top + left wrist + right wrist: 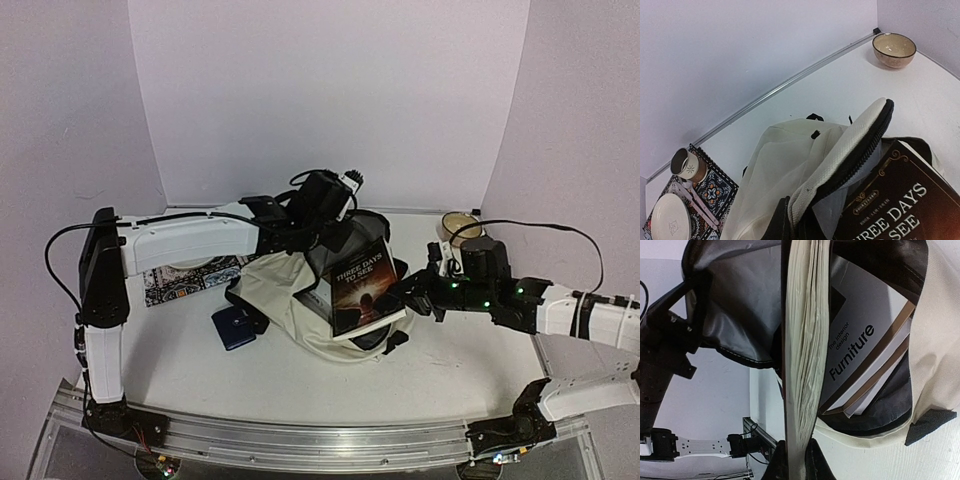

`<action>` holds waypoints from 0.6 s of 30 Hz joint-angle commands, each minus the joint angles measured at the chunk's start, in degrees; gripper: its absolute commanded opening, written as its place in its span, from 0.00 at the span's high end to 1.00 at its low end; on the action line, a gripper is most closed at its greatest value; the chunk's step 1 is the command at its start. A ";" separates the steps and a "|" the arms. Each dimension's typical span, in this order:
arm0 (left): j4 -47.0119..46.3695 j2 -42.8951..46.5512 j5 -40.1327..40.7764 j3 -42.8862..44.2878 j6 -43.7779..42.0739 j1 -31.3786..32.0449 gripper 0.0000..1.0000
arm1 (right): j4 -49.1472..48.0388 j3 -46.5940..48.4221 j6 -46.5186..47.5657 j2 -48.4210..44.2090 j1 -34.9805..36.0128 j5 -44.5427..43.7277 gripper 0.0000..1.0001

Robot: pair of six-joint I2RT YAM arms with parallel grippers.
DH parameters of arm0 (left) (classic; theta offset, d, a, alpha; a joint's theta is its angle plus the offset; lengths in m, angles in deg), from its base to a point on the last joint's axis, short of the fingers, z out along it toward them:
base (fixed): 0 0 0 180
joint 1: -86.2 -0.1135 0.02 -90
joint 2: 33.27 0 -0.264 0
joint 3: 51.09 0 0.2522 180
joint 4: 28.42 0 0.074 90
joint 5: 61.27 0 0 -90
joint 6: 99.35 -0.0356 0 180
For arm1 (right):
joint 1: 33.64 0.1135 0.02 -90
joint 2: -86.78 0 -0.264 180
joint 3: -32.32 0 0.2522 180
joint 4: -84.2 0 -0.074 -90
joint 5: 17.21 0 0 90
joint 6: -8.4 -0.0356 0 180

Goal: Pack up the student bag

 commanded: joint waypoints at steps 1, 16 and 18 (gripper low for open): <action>-4.36 8.82 -4.30 -3.96 2.58 -0.17 1.00 | -6.00 4.69 1.22 4.15 -0.22 3.09 1.00; -8.69 18.70 -11.05 -15.26 2.82 -0.18 1.00 | 11.78 21.64 13.40 21.10 -0.95 3.58 1.00; -9.31 18.85 -9.53 -15.57 2.97 -0.17 1.00 | 14.15 22.82 14.76 22.34 -1.01 2.59 0.99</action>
